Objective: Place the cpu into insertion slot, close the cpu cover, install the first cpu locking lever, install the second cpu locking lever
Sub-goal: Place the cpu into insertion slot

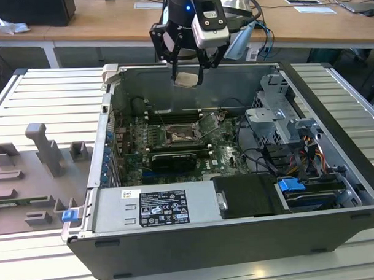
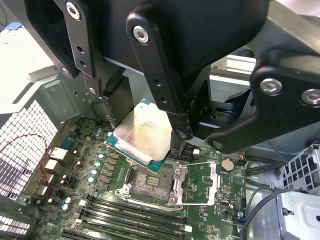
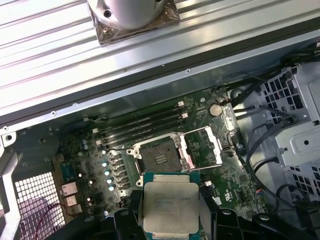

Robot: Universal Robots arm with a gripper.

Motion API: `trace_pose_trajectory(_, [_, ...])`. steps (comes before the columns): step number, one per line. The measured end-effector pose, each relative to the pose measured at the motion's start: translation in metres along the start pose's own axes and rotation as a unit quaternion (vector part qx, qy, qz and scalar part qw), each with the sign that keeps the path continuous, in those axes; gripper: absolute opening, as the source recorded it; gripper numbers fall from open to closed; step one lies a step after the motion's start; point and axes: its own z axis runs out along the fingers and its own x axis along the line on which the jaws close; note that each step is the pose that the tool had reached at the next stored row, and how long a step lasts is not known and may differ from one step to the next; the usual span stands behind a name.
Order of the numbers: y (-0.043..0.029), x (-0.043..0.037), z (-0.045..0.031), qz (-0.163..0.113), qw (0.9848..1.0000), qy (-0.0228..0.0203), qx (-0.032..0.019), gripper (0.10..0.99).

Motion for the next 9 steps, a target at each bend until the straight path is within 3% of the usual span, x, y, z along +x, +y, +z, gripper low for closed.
trace_pose_trajectory(9, [-0.0005,0.001,0.0019,0.03,0.9995,-0.0031,0.0005,0.537])
